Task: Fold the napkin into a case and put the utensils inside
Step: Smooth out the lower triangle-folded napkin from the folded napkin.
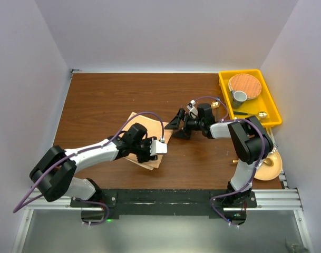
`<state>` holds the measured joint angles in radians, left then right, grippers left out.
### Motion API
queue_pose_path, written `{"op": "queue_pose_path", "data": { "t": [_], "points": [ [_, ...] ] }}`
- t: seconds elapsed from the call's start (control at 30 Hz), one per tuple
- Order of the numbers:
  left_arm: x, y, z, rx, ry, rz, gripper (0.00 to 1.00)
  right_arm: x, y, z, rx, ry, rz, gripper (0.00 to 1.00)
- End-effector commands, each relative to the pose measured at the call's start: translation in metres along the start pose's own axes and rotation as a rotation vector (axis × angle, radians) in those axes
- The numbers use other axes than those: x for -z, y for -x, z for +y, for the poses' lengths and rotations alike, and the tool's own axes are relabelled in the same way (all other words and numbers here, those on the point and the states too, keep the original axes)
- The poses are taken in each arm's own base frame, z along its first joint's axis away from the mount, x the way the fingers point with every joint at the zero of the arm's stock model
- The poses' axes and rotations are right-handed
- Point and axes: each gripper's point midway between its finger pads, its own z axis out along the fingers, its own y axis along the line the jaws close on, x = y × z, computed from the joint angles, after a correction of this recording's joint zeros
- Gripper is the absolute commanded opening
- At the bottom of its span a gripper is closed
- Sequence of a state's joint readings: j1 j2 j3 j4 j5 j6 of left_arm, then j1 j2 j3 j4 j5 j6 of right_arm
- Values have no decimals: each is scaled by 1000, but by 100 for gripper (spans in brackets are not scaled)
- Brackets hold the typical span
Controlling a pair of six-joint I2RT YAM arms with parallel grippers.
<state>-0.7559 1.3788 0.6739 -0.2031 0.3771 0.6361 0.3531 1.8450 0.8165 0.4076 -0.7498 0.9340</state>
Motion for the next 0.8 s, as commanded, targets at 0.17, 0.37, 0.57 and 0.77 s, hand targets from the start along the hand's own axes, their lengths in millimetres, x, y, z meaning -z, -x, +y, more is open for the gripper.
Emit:
{"op": "queue_pose_path", "data": {
  "t": [0.17,0.37,0.57,0.77],
  "points": [
    [-2,14,5,-6,6,-42,58,8,9,12,48,8,-55,98],
    [-3,14,5,1,7,-45,58,-1,17,12,29,4,-72,98],
    [-2,14,5,1,13,-47,58,-10,21,16,44,15,-60,98],
    [-2,13,5,1,14,-43,58,-15,21,14,39,12,-55,98]
  ]
}}
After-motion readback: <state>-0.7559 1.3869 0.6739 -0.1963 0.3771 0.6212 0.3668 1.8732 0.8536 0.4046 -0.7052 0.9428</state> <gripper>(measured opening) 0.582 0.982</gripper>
